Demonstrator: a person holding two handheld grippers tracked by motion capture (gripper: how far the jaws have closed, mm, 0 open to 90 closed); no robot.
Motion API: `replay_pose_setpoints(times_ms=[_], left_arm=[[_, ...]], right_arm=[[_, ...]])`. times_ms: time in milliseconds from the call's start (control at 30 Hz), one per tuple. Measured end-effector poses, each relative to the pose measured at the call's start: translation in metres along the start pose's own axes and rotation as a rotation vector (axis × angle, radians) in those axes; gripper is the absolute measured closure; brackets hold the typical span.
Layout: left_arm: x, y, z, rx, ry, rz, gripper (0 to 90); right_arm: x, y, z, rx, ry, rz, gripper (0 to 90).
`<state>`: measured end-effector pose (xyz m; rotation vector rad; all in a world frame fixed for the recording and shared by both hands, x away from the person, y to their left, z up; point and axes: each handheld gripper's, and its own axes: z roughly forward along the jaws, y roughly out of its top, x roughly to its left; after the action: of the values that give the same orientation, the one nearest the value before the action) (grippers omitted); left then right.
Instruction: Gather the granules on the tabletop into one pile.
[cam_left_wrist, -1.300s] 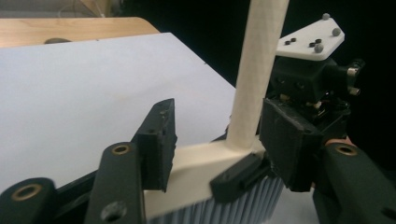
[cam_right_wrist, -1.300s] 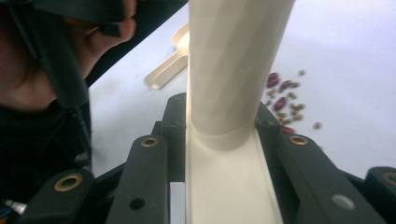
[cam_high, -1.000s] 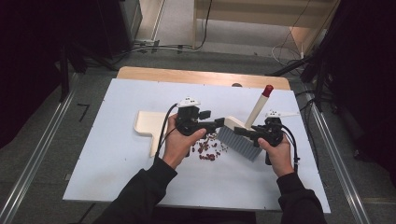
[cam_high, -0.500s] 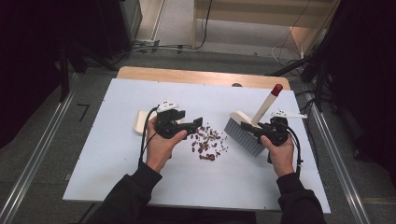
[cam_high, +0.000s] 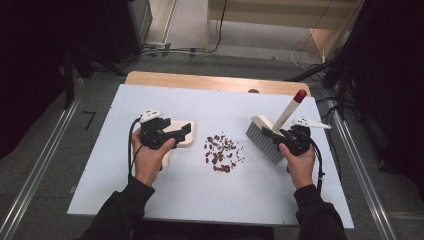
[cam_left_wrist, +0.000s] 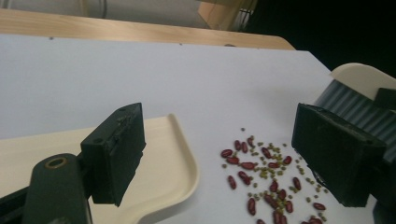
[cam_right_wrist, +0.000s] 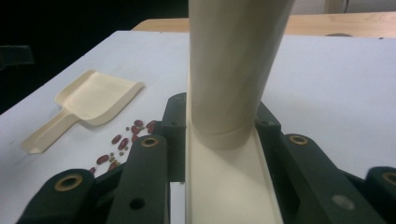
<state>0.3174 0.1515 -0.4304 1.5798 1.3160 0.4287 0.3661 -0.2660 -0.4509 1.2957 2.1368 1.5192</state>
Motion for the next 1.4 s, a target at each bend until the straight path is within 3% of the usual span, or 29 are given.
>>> replay_pose_setpoints(times_ms=[133,333,600,767,967,1067,1367,1400], left_arm=[[0.013,-0.005,-0.005,0.006,0.030,-0.009,18.2],[0.031,-0.015,-0.012,0.023,0.084,-0.005,18.1],[0.051,-0.024,-0.020,0.031,0.129,-0.023,18.1],[0.058,-0.030,-0.022,0.042,0.148,-0.027,18.1],[0.061,-0.035,-0.022,0.051,0.166,-0.038,18.1],[0.063,-0.037,-0.021,0.051,0.177,-0.040,18.1],[0.066,-0.044,-0.021,0.069,0.208,-0.035,18.0],[0.066,-0.044,-0.021,0.068,0.209,-0.036,18.0]], right_arm=[[0.002,0.000,0.003,-0.013,-0.035,-0.009,64.3],[0.006,0.000,0.008,-0.018,-0.106,-0.064,64.3],[0.011,0.001,0.015,-0.019,-0.160,-0.117,64.3],[0.018,-0.001,0.022,-0.024,-0.224,-0.177,64.3],[0.022,-0.002,0.027,-0.031,-0.263,-0.221,64.3],[0.029,-0.004,0.034,-0.033,-0.306,-0.278,64.3],[0.039,-0.007,0.047,-0.027,-0.340,-0.342,64.3],[0.043,-0.009,0.051,-0.026,-0.353,-0.366,64.3]])
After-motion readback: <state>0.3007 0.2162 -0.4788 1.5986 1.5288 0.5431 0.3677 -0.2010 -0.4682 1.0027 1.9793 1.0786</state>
